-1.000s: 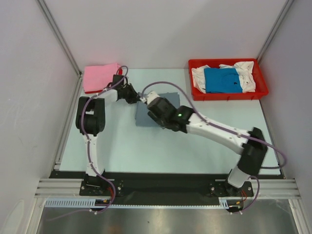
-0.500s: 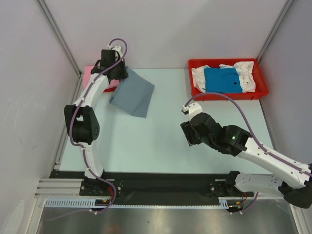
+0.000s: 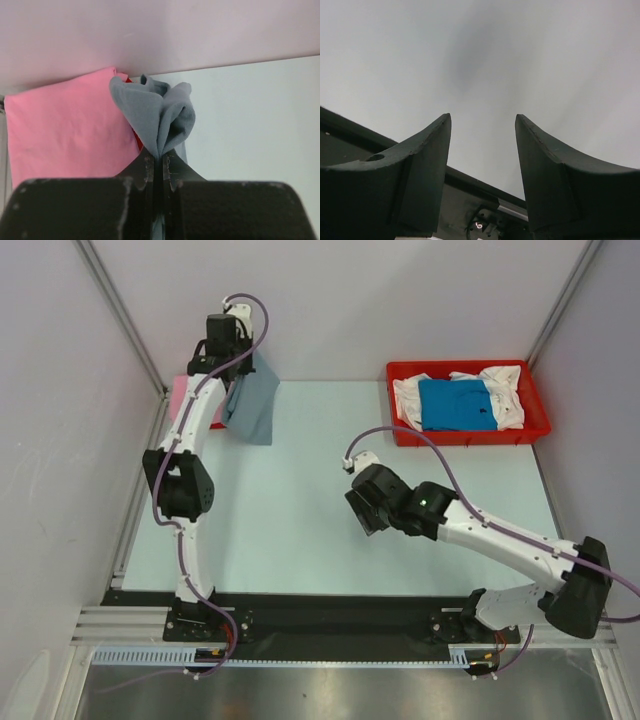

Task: Fold and stack the t-shirts
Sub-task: Neatly place the folded tshirt to the corner

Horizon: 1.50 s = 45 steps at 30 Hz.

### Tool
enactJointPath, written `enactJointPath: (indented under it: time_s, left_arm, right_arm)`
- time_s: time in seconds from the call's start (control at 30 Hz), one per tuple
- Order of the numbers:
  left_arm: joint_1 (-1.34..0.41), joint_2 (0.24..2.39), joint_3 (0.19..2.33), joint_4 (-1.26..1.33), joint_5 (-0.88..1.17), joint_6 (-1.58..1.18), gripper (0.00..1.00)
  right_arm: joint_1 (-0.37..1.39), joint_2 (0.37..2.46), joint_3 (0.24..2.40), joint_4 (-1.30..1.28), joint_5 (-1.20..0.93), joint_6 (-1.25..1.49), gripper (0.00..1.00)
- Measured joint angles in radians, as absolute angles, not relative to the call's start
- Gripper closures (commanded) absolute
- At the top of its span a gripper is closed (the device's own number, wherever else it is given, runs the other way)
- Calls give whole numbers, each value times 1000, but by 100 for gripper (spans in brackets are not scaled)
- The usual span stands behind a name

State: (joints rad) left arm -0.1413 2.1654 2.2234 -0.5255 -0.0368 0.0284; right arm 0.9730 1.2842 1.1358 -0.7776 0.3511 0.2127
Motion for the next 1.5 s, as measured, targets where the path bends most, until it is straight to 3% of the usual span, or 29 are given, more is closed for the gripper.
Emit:
enactJointPath:
  time_s: [0.27, 1.5]
  left_arm:
    - [-128, 2206, 2318, -538, -43, 70, 100]
    - [-19, 2196, 2355, -487, 8, 91, 100]
  right_arm:
    - [953, 1357, 1190, -746, 341, 208, 42]
    - [945, 1476, 1289, -722, 318, 209, 42]
